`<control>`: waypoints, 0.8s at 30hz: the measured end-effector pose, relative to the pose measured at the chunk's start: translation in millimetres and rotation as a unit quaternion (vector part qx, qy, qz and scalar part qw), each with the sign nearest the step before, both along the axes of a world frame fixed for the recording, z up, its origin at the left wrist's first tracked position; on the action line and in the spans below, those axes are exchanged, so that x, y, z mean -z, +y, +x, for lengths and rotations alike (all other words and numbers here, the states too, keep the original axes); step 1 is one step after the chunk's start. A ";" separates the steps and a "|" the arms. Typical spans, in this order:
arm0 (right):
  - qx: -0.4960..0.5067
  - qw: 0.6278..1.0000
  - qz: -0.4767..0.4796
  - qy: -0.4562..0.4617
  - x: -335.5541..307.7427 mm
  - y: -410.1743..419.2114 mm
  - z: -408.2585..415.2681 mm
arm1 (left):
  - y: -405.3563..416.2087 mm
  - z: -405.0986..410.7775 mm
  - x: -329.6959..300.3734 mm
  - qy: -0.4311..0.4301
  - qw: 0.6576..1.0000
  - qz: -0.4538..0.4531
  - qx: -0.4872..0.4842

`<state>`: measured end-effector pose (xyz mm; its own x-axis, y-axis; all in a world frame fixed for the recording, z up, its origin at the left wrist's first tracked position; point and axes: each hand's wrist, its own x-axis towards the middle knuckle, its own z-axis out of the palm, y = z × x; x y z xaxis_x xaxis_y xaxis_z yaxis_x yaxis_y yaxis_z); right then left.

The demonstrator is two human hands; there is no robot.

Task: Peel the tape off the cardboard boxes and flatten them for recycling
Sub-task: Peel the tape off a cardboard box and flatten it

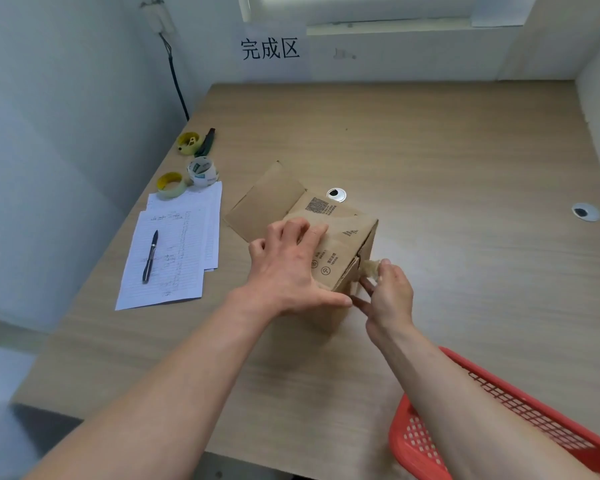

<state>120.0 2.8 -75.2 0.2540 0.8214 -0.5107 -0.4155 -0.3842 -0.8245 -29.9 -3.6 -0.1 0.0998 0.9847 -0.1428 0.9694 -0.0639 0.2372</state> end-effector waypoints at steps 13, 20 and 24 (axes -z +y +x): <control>-0.144 0.907 0.264 -0.294 -95.0 43.9 -0.6 | -8.2 -13.8 -43.6 -0.138 0.984 0.112 -0.027; -0.312 0.877 0.230 -0.284 -65.6 28.9 -31.5 | -37.5 -35.0 16.8 -0.077 0.996 0.009 -0.053; -0.279 0.936 0.131 -0.171 -39.0 15.6 -37.3 | -60.3 -47.0 62.3 -0.080 0.991 -0.064 -0.084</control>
<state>82.7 18.4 -36.2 -0.1395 0.9607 -0.2402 0.0949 -0.2285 -0.9689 -76.8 -63.9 -62.4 -0.0330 0.9643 -0.2626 0.9129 0.1361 0.3849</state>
